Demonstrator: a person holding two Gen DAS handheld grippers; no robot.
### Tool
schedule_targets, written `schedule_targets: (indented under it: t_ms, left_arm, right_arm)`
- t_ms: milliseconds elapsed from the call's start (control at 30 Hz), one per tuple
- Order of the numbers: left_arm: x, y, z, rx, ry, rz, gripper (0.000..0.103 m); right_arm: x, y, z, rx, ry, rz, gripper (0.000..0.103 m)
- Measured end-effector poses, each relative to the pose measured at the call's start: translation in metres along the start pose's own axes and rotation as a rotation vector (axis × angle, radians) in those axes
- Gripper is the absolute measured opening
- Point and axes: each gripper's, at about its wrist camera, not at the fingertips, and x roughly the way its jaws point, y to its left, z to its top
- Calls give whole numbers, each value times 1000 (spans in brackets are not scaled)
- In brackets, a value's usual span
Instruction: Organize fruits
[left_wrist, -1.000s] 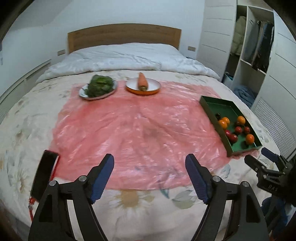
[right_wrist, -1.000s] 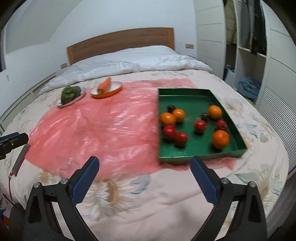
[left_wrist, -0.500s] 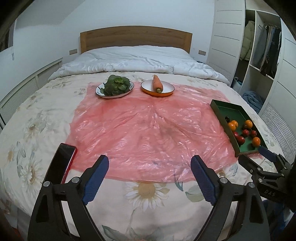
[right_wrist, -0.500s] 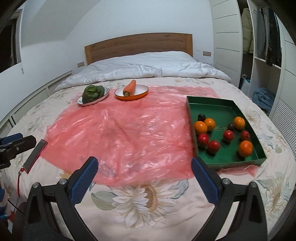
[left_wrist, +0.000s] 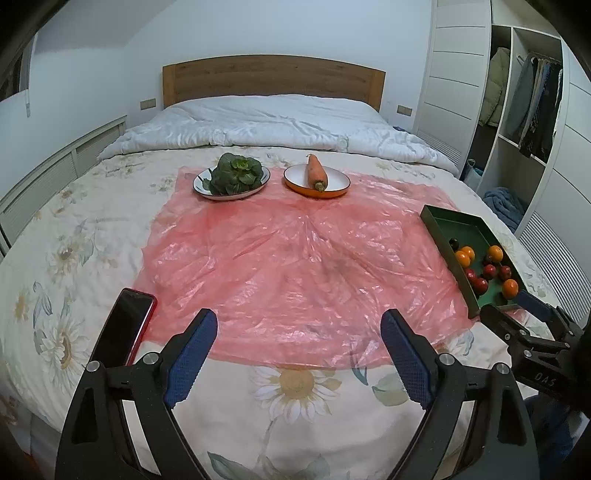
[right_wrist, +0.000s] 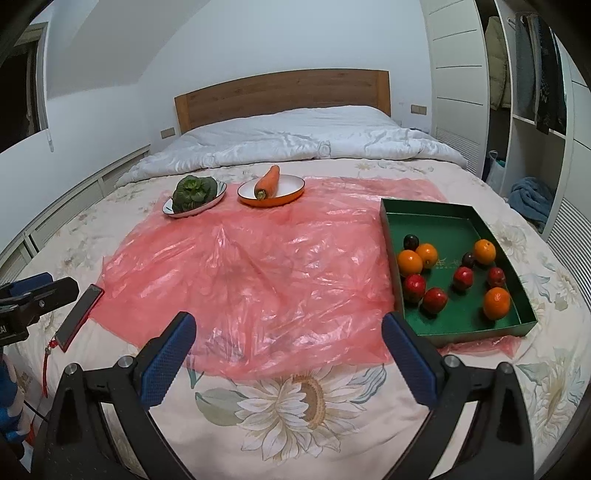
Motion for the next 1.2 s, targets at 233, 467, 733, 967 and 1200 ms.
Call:
schedule_targets:
  t_ms: [233, 467, 733, 967, 1200]
  left_arm:
    - [2, 6, 5, 2, -10, 21, 87]
    - [5, 7, 7, 15, -10, 40, 93]
    - [5, 2, 7, 39, -2, 31, 96]
    - [7, -12, 6, 74, 6, 10, 99]
    - [6, -21, 5, 107, 2, 14, 99]
  right_arm:
    - [1, -4, 0, 12, 9, -3, 103]
    - [2, -7, -1, 19, 14, -10, 103]
    - [7, -8, -3, 26, 22, -16, 103]
    - [8, -11, -4, 35, 25, -23, 103]
    - [7, -13, -4, 41, 22, -25, 103]
